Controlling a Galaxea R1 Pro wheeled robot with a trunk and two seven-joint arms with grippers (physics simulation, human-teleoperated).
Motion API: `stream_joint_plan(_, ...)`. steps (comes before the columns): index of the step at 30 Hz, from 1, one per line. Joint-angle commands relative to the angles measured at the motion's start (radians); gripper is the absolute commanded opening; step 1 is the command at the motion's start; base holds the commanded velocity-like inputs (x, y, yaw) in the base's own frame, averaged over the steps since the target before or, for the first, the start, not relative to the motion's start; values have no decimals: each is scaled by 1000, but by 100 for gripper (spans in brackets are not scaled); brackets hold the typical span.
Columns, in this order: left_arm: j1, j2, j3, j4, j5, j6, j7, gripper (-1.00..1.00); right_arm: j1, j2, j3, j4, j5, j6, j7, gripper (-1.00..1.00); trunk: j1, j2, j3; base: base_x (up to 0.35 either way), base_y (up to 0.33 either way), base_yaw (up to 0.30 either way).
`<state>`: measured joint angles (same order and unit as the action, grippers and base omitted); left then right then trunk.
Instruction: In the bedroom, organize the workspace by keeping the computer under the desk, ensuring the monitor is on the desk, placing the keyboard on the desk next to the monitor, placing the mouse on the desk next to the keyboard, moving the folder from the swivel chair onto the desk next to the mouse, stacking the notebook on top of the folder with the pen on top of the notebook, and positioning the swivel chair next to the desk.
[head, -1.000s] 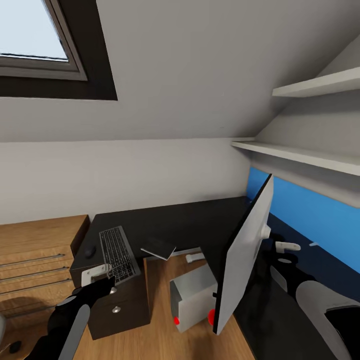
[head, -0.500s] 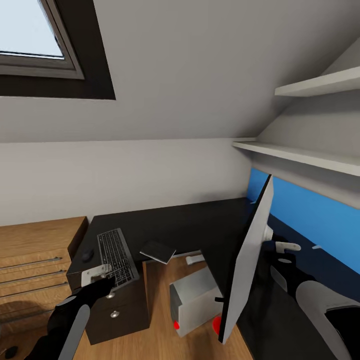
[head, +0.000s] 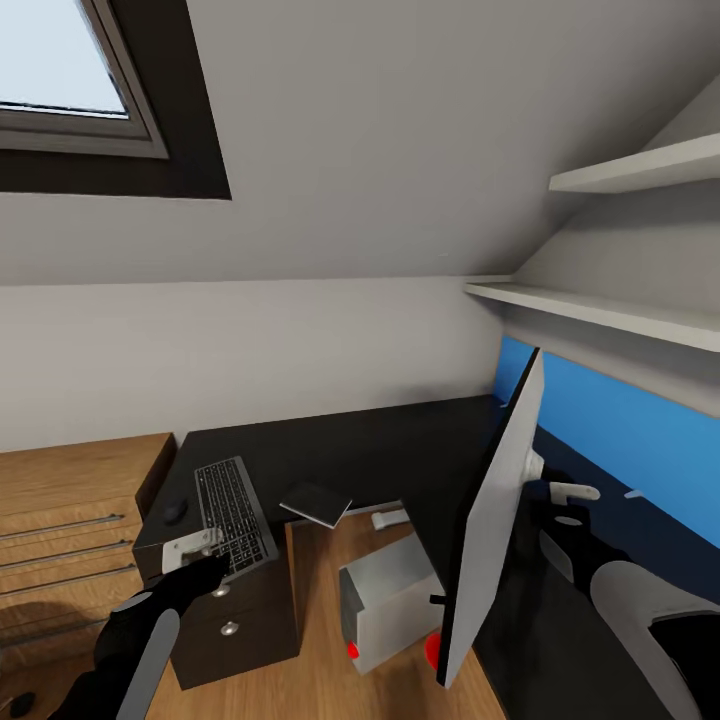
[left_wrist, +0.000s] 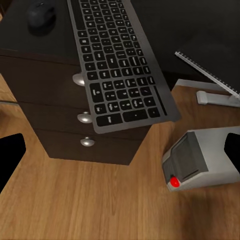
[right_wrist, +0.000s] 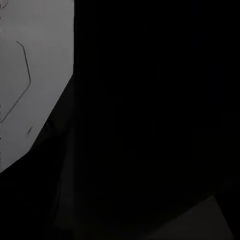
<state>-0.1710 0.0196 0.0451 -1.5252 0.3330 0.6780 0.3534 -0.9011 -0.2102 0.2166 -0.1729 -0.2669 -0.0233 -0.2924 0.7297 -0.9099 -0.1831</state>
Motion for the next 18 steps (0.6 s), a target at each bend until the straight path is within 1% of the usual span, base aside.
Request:
stream_joint_plan(1,-1,0,-1,-1,11,3,9,100,-1,0,13,0,-11,-4,-2,-100,0,-1,-1,0,0,0)
stream_joint_plan(18,-1,2,0,-1,11,3,9,100,-1,0,12,0,-11,-3,-2,-100,0,-1,-1,0,0,0)
